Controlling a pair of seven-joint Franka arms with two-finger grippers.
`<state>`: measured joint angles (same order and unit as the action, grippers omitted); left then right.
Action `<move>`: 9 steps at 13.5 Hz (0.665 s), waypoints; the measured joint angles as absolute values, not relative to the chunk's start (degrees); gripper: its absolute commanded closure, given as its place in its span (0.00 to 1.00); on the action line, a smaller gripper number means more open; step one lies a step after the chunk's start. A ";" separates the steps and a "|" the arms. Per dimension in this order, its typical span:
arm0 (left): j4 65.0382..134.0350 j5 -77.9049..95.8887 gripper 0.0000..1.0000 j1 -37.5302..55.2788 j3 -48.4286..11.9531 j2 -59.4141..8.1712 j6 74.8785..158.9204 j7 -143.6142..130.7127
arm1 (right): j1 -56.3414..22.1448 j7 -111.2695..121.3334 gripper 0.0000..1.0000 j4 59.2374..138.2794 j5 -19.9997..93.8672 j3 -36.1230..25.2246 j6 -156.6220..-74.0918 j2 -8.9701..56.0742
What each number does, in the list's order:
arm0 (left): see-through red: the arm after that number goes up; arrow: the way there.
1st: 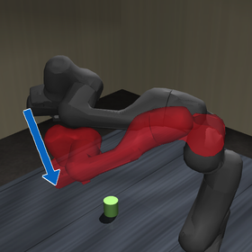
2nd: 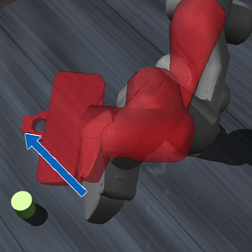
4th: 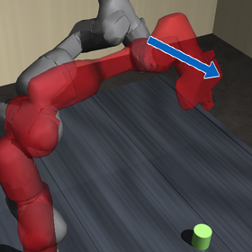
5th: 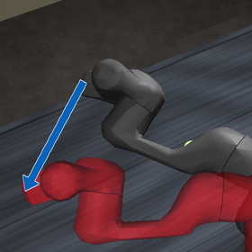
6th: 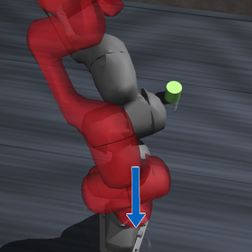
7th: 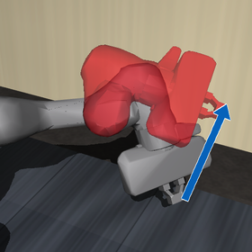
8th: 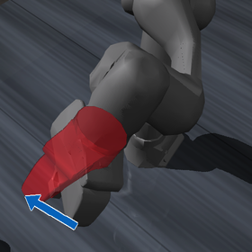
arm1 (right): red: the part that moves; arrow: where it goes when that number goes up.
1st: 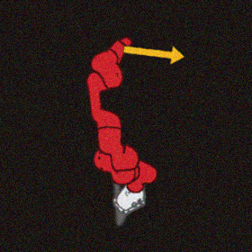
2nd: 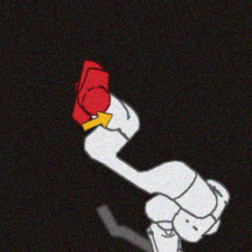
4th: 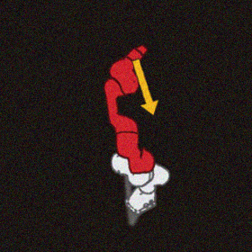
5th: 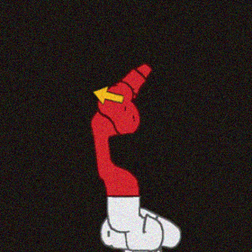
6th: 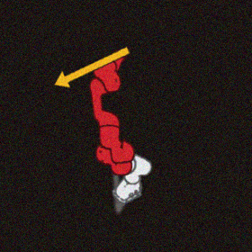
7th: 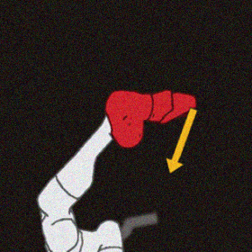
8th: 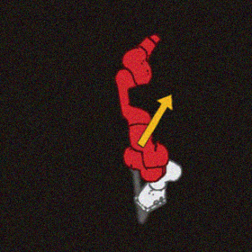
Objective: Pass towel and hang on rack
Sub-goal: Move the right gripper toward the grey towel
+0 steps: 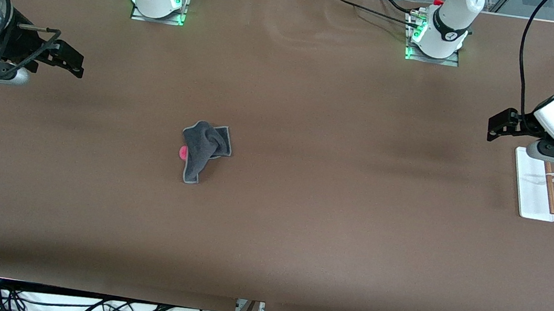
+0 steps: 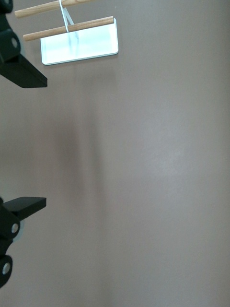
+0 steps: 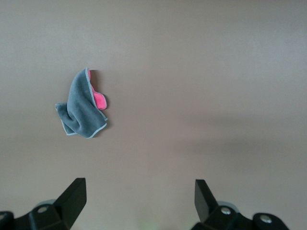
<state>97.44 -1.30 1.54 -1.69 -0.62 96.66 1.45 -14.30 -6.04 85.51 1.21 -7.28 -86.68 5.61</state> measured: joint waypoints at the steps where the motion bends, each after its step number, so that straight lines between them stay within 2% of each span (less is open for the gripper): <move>1: 98.27 -1.30 0.00 1.01 -1.64 0.11 96.83 1.45 | -14.30 -5.99 0.00 85.51 1.21 -7.29 -86.69 5.66; 6: 99.00 -1.41 0.00 0.72 -1.84 0.89 96.76 1.22 | -14.31 -5.74 0.00 85.58 1.30 -7.25 -86.81 5.94; 9: 98.96 -1.41 0.00 0.72 -1.86 0.91 96.81 1.04 | -14.53 -5.71 0.01 86.62 3.68 -6.67 -91.03 10.13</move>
<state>98.96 -1.41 0.72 -1.86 0.91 96.81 1.04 -14.53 -5.71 86.62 3.68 -6.67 -91.03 10.13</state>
